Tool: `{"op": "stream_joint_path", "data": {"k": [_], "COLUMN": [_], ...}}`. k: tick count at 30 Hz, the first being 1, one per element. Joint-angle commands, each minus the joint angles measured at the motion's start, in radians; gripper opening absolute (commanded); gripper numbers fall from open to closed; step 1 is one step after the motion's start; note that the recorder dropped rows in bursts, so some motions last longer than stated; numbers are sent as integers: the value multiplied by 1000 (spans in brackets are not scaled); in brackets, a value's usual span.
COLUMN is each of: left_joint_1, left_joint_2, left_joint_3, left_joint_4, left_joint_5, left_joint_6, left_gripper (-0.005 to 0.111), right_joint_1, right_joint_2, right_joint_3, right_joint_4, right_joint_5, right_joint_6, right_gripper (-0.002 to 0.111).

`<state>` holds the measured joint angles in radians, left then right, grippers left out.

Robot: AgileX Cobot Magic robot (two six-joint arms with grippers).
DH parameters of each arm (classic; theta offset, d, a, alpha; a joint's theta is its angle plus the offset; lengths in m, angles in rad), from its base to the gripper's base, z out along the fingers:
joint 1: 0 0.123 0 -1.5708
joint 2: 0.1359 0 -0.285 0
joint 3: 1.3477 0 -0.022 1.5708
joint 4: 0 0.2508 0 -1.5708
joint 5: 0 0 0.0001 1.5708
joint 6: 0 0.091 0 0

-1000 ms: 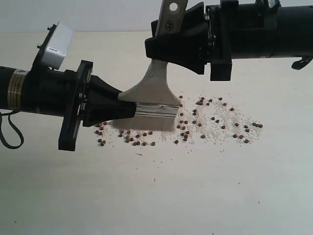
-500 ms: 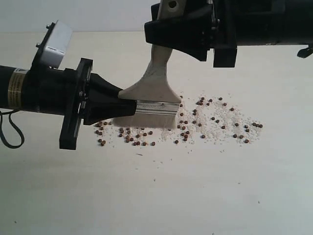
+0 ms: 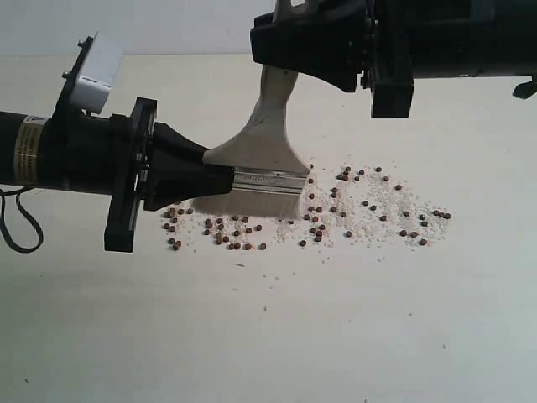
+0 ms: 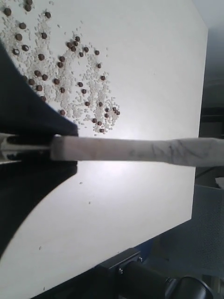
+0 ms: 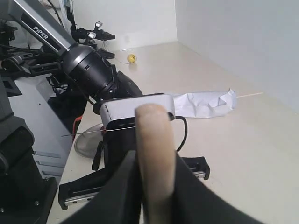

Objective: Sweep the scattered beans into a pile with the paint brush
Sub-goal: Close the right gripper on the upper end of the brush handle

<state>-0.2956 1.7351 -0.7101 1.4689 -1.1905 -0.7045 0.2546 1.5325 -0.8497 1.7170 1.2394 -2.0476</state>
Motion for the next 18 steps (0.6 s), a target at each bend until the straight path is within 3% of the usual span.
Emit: {"op": "stream_joint_path", "data": {"k": [1, 3, 7, 9, 14, 18], "left_joint_1": [-1, -1, -4, -4, -5, -5], "left_joint_2": [-1, -1, -1, -1, -1, -1], "left_joint_3": [1, 1, 1, 1, 1, 1], "left_joint_4": [-5, -14, -15, -16, -16, -15], "left_joint_5": [-31, -31, -31, -31, -31, -31], "left_joint_6": [17, 17, 17, 17, 17, 21], "left_gripper": [0, 4, 27, 33, 32, 9], "right_joint_1": [2, 2, 2, 2, 2, 2], "right_joint_2": [-6, -8, -8, -8, -8, -8], "right_joint_3": [-7, -7, -7, -7, -7, -7], "right_joint_4": [27, 27, 27, 27, 27, 27], "right_joint_5": [-18, -18, -18, -18, -18, -18], "right_joint_6": [17, 20, 20, 20, 20, 20], "right_gripper": [0, 0, 0, 0, 0, 0]}}
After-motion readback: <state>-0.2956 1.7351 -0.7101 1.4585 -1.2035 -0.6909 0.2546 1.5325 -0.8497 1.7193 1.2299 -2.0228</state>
